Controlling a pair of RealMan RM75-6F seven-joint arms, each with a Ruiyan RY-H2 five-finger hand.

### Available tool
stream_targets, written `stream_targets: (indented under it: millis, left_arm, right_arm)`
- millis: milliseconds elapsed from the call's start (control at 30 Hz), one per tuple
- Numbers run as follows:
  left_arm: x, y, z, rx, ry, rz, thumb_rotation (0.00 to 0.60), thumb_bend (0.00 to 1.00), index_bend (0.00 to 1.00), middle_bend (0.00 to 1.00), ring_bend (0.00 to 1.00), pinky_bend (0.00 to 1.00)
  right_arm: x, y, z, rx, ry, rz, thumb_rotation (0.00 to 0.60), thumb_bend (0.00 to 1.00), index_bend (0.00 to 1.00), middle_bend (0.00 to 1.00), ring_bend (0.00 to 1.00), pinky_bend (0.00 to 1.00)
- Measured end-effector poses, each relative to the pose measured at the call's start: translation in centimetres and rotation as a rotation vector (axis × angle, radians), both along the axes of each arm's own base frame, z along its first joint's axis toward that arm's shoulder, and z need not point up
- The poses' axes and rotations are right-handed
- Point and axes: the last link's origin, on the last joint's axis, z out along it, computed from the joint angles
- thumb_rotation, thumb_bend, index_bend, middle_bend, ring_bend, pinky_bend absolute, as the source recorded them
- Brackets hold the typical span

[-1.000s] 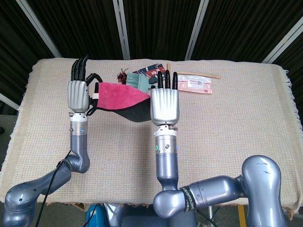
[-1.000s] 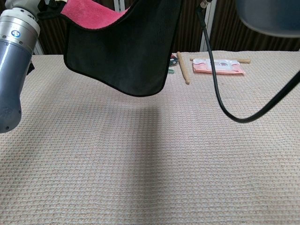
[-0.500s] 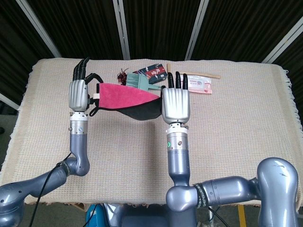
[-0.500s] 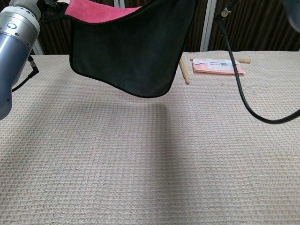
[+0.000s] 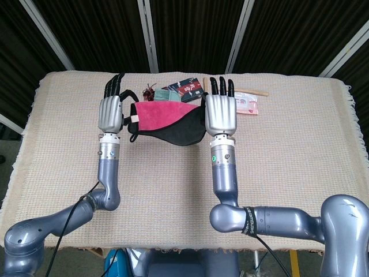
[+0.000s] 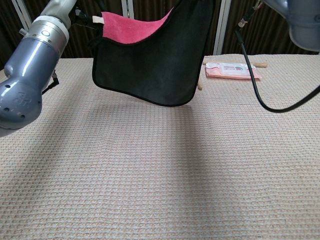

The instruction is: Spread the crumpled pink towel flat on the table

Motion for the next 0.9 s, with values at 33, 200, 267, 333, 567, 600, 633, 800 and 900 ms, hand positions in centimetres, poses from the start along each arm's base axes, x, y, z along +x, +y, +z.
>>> stream_targets:
  millis: [33, 200, 267, 333, 567, 600, 633, 800, 900]
  left_arm:
    - [0.3, 0.2, -0.3, -0.005, -0.007, 0.0, 0.6, 0.48, 0.53, 0.04, 0.0, 0.0]
    - [1.8, 1.0, -1.7, -0.035, -0.041, 0.003, 0.6, 0.48, 0.53, 0.04, 0.0, 0.0]
    - [2.2, 1.3, -2.1, -0.042, -0.048, 0.003, 0.6, 0.48, 0.53, 0.04, 0.0, 0.0]
    - [2.9, 1.7, -2.5, -0.052, -0.062, 0.001, 0.6, 0.48, 0.52, 0.04, 0.0, 0.0]
    - [4.3, 1.8, -4.5, -0.093, -0.092, -0.014, 0.6, 0.48, 0.52, 0.04, 0.0, 0.0]
    - [4.3, 1.6, -4.9, -0.101, -0.098, -0.017, 0.6, 0.48, 0.52, 0.04, 0.0, 0.0]
    - [4.1, 1.4, -5.1, -0.105, -0.099, -0.015, 0.6, 0.48, 0.52, 0.04, 0.0, 0.0]
    - [1.9, -0.1, -6.1, -0.12, -0.093, -0.008, 0.6, 0.48, 0.52, 0.04, 0.0, 0.0]
    - [0.9, -1.3, -6.6, -0.134, -0.098, -0.01, 0.6, 0.48, 0.52, 0.04, 0.0, 0.0]
  right_arm:
    - [0.0, -0.4, 0.0, -0.006, -0.003, 0.003, 0.6, 0.55, 0.56, 0.14, 0.0, 0.0]
    - [0.0, -2.6, 0.2, -0.042, -0.015, 0.026, 0.6, 0.55, 0.56, 0.14, 0.0, 0.0]
    - [0.2, -3.4, 0.3, -0.052, -0.019, 0.037, 0.6, 0.55, 0.56, 0.14, 0.0, 0.0]
    - [0.3, -3.9, 0.3, -0.059, -0.02, 0.049, 0.6, 0.55, 0.56, 0.14, 0.0, 0.0]
    - [0.0, -4.2, -0.1, -0.061, -0.014, 0.085, 0.6, 0.55, 0.56, 0.14, 0.0, 0.0]
    - [-0.2, -4.1, -0.1, -0.059, -0.014, 0.084, 0.6, 0.55, 0.56, 0.14, 0.0, 0.0]
    - [-0.4, -3.9, -0.2, -0.056, -0.012, 0.081, 0.6, 0.55, 0.56, 0.14, 0.0, 0.0]
    - [-2.0, -2.2, -0.7, -0.02, 0.003, 0.064, 0.6, 0.55, 0.56, 0.14, 0.0, 0.0]
    - [-2.9, -1.0, -1.0, 0.004, 0.01, 0.052, 0.6, 0.55, 0.56, 0.14, 0.0, 0.0]
